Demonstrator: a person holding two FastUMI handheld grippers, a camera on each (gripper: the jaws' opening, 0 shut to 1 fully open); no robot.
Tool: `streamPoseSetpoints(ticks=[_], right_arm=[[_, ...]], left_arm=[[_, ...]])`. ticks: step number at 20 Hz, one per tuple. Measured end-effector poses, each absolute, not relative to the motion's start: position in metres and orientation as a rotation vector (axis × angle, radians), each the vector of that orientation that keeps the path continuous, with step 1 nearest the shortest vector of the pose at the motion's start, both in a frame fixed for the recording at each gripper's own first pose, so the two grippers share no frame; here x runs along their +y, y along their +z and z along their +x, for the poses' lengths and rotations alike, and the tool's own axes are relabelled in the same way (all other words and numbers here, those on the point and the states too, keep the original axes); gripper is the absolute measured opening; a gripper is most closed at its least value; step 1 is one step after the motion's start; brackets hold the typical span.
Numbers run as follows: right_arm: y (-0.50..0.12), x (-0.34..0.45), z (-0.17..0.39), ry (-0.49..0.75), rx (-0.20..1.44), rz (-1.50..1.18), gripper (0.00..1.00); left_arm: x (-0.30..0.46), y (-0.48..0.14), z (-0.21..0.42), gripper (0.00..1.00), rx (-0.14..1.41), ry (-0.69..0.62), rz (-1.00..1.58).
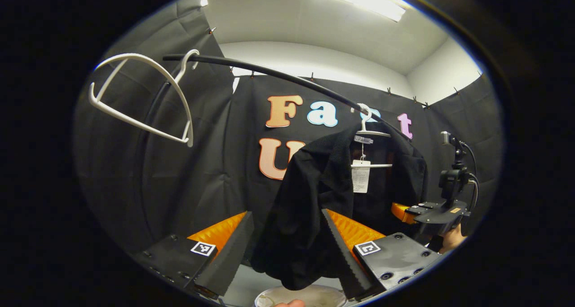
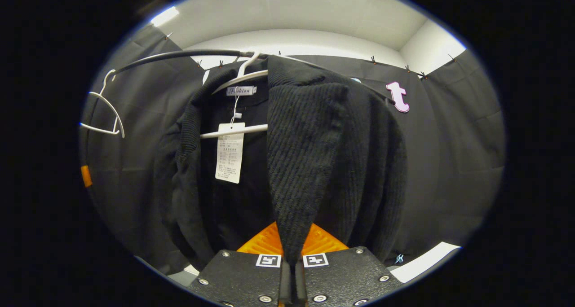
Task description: Grasp the clothes on the hanger with both hands and then place them into the laundry hamper below.
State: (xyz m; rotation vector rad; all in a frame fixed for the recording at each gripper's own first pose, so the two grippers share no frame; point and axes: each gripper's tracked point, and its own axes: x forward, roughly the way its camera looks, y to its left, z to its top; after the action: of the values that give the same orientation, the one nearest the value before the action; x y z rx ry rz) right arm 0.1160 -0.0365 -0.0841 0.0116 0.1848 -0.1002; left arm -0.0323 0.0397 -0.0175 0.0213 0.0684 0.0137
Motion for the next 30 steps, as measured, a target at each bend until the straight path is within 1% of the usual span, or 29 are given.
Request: streamPoseSetpoints(ticks=[1,2,3,4,8,9,10,12,13,14,16,17,19,22,25,26,27,29,30], right_arm=[[-0.075,-0.039,0.109,-0.100,0.163,0.022,0.10],[-0.068,-0.041,0.104,-0.099,0.152,0.027,0.03],[-0.062,-0.041,0.098,-0.090,0.147,0.031,0.10],[-0.056,-0.040,0.093,-0.080,0.145,0.034,0.02],[-0.034,-0.041,0.075,-0.068,0.129,0.024,0.02],[-0.030,-0.042,0.071,-0.067,0.123,0.015,0.02],[-0.026,-0.043,0.068,-0.066,0.116,0.005,0.02],[-0.022,-0.042,0.066,-0.060,0.101,-0.011,0.02],[-0.021,-0.042,0.065,-0.058,0.099,-0.016,0.02],[-0.021,-0.039,0.065,-0.053,0.100,-0.017,0.02],[-0.021,-0.034,0.065,-0.044,0.107,0.008,0.02],[-0.020,-0.027,0.065,-0.029,0.107,0.030,0.02],[-0.018,-0.021,0.065,-0.019,0.102,0.047,0.02],[-0.017,-0.021,0.063,-0.014,0.099,0.052,0.02],[-0.018,-0.026,0.064,-0.021,0.100,0.059,0.02],[-0.019,-0.029,0.064,-0.023,0.101,0.065,0.02],[-0.020,-0.031,0.065,-0.027,0.101,0.069,0.02],[-0.022,-0.036,0.064,-0.036,0.100,0.068,0.02],[-0.023,-0.040,0.064,-0.051,0.099,0.062,0.03]], left_arm=[[0.034,-0.019,-0.028,1.00,0.069,-0.002,0.018],[0.026,-0.021,-0.023,1.00,0.070,-0.022,0.013],[0.017,-0.024,-0.018,0.98,0.073,-0.048,0.005],[0.006,-0.029,-0.011,0.96,0.080,-0.078,-0.003],[-0.048,-0.053,0.015,0.97,0.136,-0.219,-0.054],[-0.058,-0.058,0.022,1.00,0.146,-0.234,-0.066],[-0.063,-0.062,0.032,0.96,0.147,-0.228,-0.069],[-0.068,-0.070,0.053,0.96,0.134,-0.189,-0.043],[-0.069,-0.074,0.063,0.92,0.128,-0.161,-0.019],[-0.071,-0.079,0.073,0.97,0.123,-0.133,0.009],[-0.069,-0.085,0.092,0.97,0.097,-0.065,0.067],[-0.068,-0.088,0.100,0.92,0.083,-0.037,0.093],[-0.070,-0.093,0.112,0.92,0.057,-0.004,0.129],[-0.067,-0.108,0.123,0.93,0.058,0.036,0.156],[-0.052,-0.106,0.129,0.92,0.029,0.099,0.156],[-0.047,-0.105,0.128,0.94,0.022,0.107,0.162],[-0.045,-0.104,0.130,0.93,0.021,0.102,0.170],[-0.038,-0.101,0.131,0.82,0.015,0.098,0.178],[-0.033,-0.098,0.130,0.73,0.008,0.100,0.176]])
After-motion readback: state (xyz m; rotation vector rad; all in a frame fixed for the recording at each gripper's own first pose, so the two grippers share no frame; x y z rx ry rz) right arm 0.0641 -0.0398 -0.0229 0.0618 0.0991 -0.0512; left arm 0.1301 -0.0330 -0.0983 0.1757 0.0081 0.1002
